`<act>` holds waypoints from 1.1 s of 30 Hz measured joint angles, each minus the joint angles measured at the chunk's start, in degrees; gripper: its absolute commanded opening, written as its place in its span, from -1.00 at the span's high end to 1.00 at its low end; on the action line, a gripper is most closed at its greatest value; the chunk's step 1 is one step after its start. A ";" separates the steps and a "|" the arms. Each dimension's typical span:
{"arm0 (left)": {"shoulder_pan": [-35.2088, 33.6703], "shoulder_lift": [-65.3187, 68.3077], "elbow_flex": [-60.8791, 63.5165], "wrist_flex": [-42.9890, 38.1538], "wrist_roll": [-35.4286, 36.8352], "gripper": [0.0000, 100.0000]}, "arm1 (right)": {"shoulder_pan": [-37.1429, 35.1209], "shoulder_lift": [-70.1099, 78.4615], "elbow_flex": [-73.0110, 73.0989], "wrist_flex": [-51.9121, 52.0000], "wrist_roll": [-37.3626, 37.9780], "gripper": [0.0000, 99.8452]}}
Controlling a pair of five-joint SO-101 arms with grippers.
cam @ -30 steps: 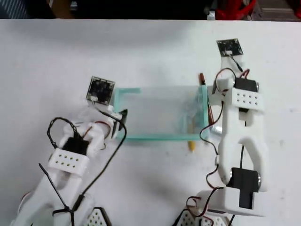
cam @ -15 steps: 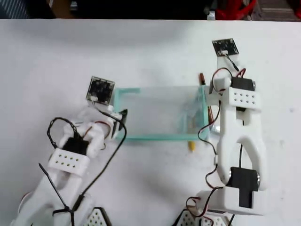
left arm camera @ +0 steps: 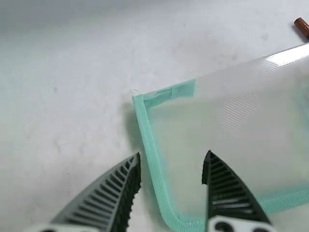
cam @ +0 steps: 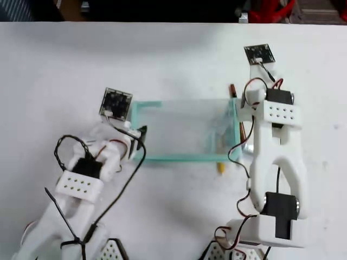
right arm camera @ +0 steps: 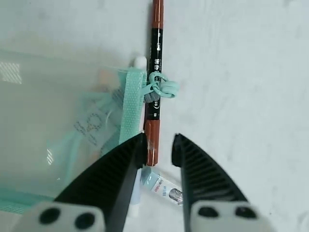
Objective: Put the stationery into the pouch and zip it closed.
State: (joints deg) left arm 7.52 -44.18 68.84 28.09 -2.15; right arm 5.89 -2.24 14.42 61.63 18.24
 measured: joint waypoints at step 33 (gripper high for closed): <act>0.00 0.00 0.00 0.00 0.00 0.58 | 4.66 0.00 -0.18 0.00 3.43 0.58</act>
State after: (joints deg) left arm 7.52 -44.18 68.84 28.09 -2.15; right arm 10.55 -2.24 14.24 61.63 21.67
